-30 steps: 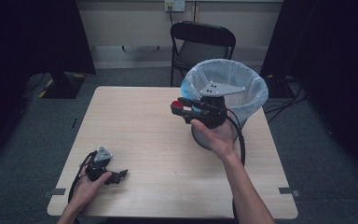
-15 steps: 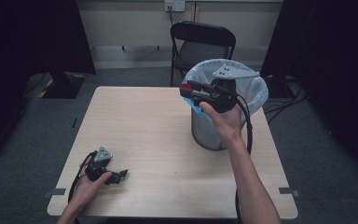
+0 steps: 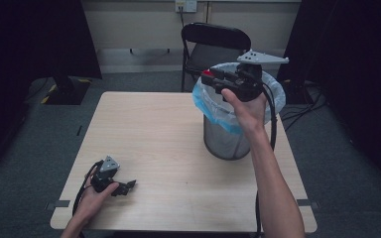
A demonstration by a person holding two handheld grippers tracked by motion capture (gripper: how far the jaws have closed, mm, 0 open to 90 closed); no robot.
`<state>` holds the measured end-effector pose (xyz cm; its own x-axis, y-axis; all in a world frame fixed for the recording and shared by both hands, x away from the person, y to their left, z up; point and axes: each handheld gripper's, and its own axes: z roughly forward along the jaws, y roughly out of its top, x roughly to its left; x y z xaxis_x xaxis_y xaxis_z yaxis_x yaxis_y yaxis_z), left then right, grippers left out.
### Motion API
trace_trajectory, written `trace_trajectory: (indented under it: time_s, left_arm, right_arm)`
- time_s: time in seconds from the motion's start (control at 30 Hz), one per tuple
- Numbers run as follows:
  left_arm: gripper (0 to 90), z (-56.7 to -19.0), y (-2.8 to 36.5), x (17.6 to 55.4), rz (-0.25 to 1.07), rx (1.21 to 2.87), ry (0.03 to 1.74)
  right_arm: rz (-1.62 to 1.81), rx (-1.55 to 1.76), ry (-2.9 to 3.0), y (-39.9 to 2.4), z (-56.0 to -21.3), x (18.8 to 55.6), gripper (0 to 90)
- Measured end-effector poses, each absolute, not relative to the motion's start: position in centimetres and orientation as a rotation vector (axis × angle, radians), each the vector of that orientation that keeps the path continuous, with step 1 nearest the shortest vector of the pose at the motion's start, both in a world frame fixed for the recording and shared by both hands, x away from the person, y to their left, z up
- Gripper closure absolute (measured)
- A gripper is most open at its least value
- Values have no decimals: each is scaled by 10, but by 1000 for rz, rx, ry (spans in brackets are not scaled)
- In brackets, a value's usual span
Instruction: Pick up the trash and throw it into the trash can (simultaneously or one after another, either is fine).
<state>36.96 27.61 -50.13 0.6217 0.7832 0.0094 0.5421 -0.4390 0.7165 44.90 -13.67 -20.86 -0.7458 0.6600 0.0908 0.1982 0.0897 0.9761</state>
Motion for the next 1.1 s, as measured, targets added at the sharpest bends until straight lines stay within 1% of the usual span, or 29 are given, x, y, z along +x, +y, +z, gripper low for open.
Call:
trace_trajectory:
  time_s: [0.4,0.73,0.8,0.93,1.1]
  left_arm:
    - [32,-501,276,369,447,2150,1039]
    - [32,-501,276,370,449,2152,1035]
    - [32,-501,276,370,449,2152,1035]
    - [32,-501,276,370,449,2152,1035]
    - [32,-501,276,370,449,2152,1035]
  right_arm:
    - [1596,970,1974,-153,-214,471,598]
    - [1503,1074,1935,-165,-215,476,584]
    - [1496,1082,1928,-167,-215,476,517]
    - [1479,1094,1920,-168,-216,477,430]
    - [1483,1103,1908,-170,-217,476,360]
